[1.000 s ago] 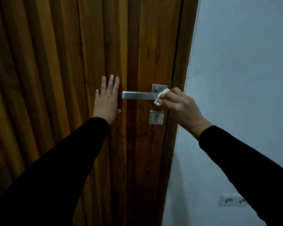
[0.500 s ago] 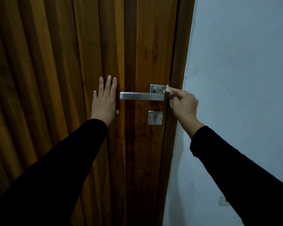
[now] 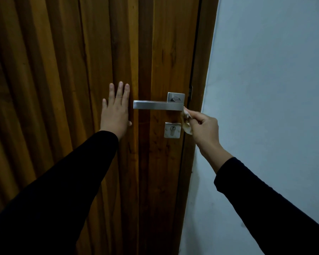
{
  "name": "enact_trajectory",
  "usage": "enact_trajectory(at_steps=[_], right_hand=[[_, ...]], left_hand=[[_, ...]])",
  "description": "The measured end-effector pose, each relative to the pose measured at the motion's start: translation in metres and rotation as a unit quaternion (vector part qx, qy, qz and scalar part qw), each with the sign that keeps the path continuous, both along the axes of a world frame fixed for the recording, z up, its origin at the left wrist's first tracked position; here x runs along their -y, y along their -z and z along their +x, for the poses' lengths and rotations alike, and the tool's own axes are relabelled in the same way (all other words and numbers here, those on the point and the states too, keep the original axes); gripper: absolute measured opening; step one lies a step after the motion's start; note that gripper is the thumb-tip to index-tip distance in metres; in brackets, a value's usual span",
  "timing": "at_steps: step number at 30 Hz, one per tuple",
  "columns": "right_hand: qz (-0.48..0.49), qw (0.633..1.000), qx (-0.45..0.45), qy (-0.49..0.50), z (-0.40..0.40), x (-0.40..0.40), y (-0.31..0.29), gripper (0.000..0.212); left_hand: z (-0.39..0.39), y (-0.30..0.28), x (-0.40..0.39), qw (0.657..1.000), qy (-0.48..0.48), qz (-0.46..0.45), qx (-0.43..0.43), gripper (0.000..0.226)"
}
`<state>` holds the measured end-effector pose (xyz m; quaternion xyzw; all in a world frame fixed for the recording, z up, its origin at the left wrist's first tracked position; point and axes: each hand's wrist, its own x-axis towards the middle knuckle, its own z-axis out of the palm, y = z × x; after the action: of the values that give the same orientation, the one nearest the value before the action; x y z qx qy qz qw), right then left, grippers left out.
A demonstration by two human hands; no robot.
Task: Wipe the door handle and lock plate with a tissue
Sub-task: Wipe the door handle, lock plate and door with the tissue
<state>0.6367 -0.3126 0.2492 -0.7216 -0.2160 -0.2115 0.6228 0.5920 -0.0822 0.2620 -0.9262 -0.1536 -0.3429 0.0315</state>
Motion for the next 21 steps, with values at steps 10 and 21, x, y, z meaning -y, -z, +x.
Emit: enact_trajectory(at_steps=[10,21], right_hand=[[-0.067,0.970,0.157,0.174,0.033,-0.020,-0.020,0.030],[-0.088,0.963,0.175,0.182,0.037,-0.046,0.015,0.026]], left_hand=[[0.004,0.002,0.001,1.000,-0.002,-0.013,0.014,0.114],[0.006,0.004,-0.001,1.000,0.010,-0.012,0.017,0.115]])
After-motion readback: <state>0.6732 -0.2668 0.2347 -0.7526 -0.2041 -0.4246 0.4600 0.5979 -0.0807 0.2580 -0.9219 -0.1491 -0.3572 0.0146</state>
